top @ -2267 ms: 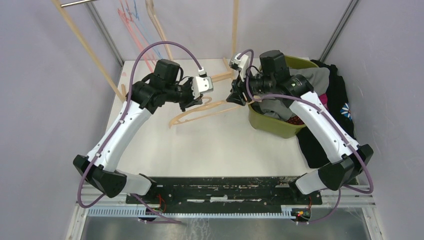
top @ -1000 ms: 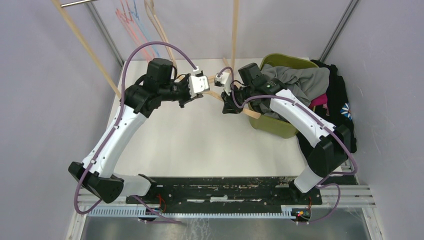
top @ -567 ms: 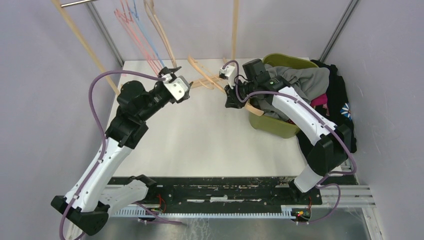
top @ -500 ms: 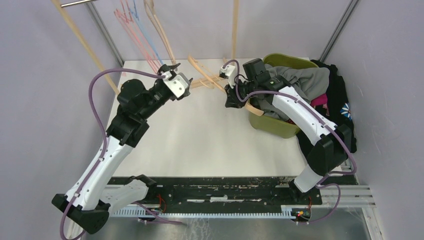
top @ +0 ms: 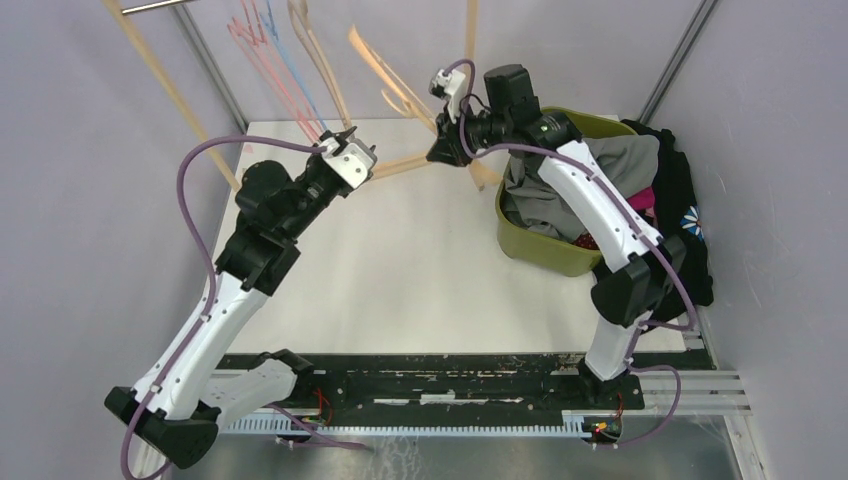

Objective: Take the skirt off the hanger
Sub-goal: Place the hanger at the clothesline.

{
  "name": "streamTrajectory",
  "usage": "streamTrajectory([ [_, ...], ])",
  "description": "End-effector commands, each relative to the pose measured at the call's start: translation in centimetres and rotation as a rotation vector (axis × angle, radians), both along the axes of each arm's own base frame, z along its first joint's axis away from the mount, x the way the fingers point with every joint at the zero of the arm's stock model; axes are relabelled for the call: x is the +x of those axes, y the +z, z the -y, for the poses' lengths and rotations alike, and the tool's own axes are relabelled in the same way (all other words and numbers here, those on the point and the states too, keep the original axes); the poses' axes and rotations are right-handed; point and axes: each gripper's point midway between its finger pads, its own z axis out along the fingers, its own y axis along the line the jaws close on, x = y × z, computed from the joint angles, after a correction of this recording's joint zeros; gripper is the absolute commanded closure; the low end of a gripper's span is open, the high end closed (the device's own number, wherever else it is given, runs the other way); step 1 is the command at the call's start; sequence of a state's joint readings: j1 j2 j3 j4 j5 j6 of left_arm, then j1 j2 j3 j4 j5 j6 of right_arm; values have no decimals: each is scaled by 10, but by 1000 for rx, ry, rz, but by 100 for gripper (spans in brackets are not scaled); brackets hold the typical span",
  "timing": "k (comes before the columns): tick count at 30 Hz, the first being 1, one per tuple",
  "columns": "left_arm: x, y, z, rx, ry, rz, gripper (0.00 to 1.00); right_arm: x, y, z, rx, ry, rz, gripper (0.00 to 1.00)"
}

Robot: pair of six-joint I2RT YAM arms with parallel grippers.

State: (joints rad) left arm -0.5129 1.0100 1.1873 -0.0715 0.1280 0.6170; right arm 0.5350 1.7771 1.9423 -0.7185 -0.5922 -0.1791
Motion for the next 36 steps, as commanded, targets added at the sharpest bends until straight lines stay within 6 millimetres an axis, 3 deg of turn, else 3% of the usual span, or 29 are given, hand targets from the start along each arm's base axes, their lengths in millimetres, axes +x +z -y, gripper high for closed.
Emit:
streamTrajectory([
  [1, -21, 29, -12, -109, 9, 63, 51, 47, 38, -21, 137, -28, 66, 99],
  [2, -23, 26, -13, -110, 9, 55, 52, 58, 37, -28, 154, -34, 64, 99],
  [7, -27, 6, -13, -107, 4, -26, 53, 89, 71, -57, 333, -45, 88, 99],
  [13, -24, 0, -7, -125, -17, -48, 54, 113, 103, -79, 540, -62, 67, 99],
  [18, -3, -8, 6, -162, -19, -44, 52, 105, 109, -79, 553, -55, 64, 99],
  [27, 33, 55, 18, -396, 6, 25, 53, 73, 93, -54, 477, -85, 81, 99],
  [30, 35, 61, 25, -470, -25, 20, 47, 66, 94, -52, 494, -81, 77, 99],
  [36, 39, 64, 37, -592, -76, -14, 45, 51, 92, -48, 494, -66, 64, 99],
])
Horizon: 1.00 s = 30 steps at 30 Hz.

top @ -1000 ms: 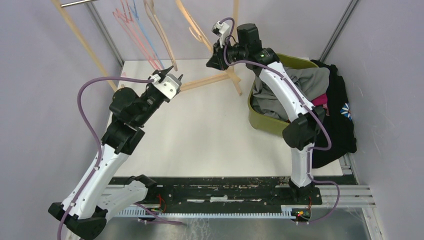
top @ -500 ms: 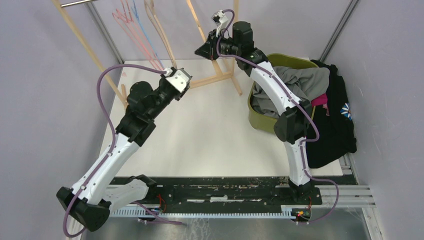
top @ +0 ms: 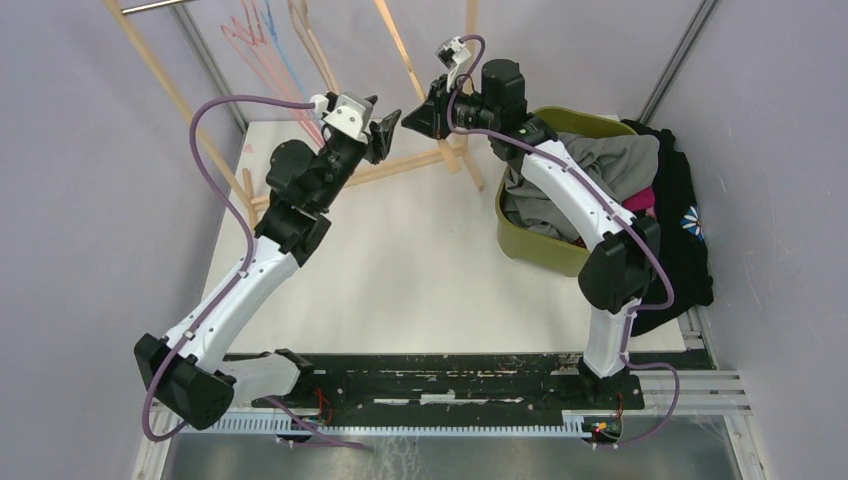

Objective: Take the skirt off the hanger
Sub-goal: Place the hanger at the clothesline.

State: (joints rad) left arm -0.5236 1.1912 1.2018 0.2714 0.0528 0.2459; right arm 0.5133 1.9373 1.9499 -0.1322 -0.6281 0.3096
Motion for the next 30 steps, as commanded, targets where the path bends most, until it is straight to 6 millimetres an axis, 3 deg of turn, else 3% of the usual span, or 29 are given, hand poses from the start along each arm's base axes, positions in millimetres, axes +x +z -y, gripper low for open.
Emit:
streamTrajectory([
  [1, -6, 46, 9, -220, -63, 59, 45, -22, 51, 6, 74, 23, 137, 99],
  [8, 3, 44, 35, -300, -110, 35, 45, -35, 45, 7, 63, 38, 125, 99],
  [14, 13, 42, 49, -299, -116, 42, 46, -58, 55, 3, 67, 75, 145, 99],
  [19, 24, 32, 47, -317, -68, 27, 46, -82, 61, 3, 38, 102, 170, 99],
  [30, 59, 10, 15, -461, 180, -53, 40, -113, 54, 10, -21, 117, 185, 99],
])
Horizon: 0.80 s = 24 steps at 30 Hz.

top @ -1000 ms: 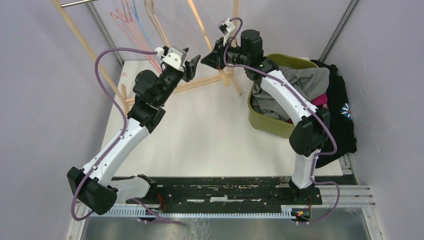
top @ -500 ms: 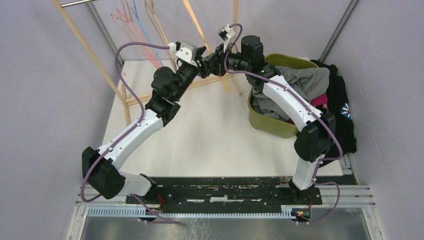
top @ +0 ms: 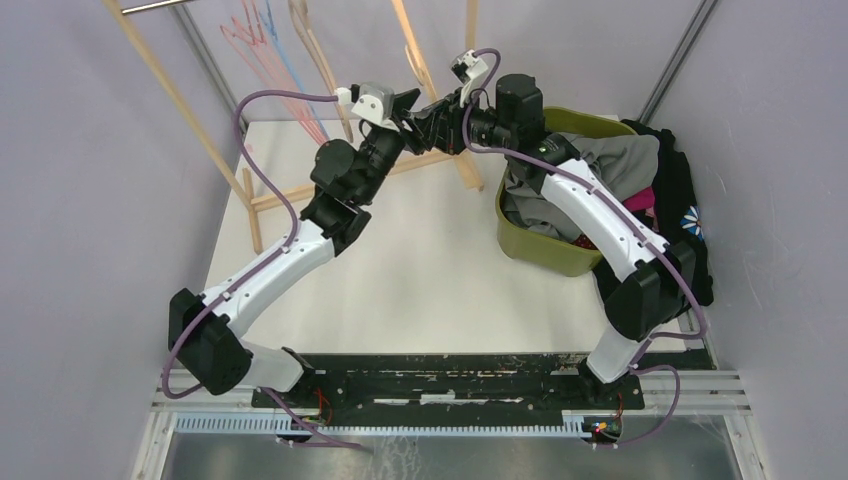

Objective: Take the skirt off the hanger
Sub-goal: Place the hanger at the clothesline.

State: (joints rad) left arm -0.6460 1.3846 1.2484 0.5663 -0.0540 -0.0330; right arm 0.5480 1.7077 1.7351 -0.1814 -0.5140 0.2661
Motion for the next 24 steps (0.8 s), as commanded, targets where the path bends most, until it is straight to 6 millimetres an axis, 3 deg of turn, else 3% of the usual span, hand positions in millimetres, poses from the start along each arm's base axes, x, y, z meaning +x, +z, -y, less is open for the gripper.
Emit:
streamTrajectory([
  [1, 47, -4, -55, -135, 316, -69, 38, -69, 43, -16, 12, 194, 169, 99],
  [7, 46, 8, -68, -198, 366, -58, 37, -74, 41, -4, -57, 149, 216, 99],
  [15, 3, 25, -94, -251, 348, -35, 35, -45, 30, 0, -127, 47, 221, 99],
  [24, -47, 31, -137, -259, 390, 1, 32, -14, 52, -8, -54, 5, 210, 99],
])
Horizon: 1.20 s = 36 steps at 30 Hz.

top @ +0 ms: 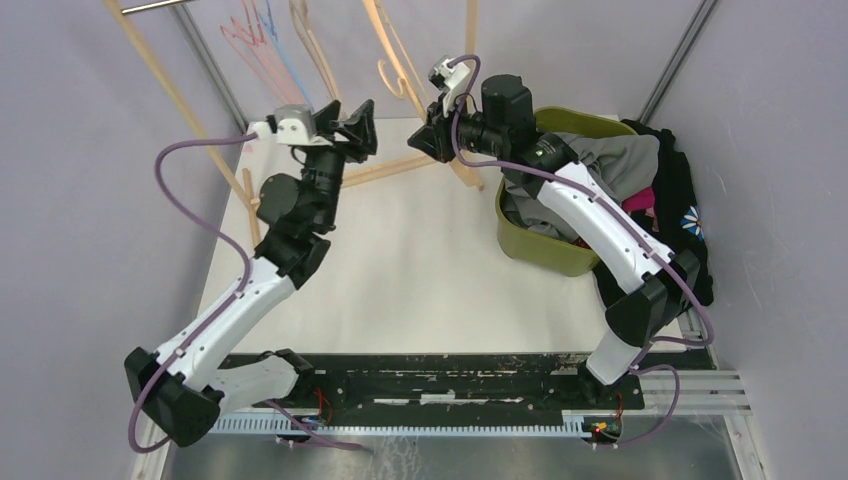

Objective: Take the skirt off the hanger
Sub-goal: Place the hanger at the clothesline.

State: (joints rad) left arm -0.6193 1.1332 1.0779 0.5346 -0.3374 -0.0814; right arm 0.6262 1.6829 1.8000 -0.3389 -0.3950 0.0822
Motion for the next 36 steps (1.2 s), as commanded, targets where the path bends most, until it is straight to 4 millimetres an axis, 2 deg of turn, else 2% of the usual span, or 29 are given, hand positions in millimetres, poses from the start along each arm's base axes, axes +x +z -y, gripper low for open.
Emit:
streamTrajectory([
  [1, -21, 21, -47, -74, 142, 43, 32, 7, 49, -5, 100, 25, 95, 99],
  [5, -23, 11, -53, -74, 169, 33, 30, 6, 57, -10, 139, 38, 87, 99],
  [13, -13, 24, -30, -103, 87, 59, 31, 0, 50, -17, 144, 31, 79, 99],
  [20, -4, 23, -10, -99, 41, 61, 29, -5, 44, -29, 150, 56, 69, 99],
  [36, 7, 19, 9, -79, 11, 49, 28, -5, 37, -40, 152, 83, 55, 99],
])
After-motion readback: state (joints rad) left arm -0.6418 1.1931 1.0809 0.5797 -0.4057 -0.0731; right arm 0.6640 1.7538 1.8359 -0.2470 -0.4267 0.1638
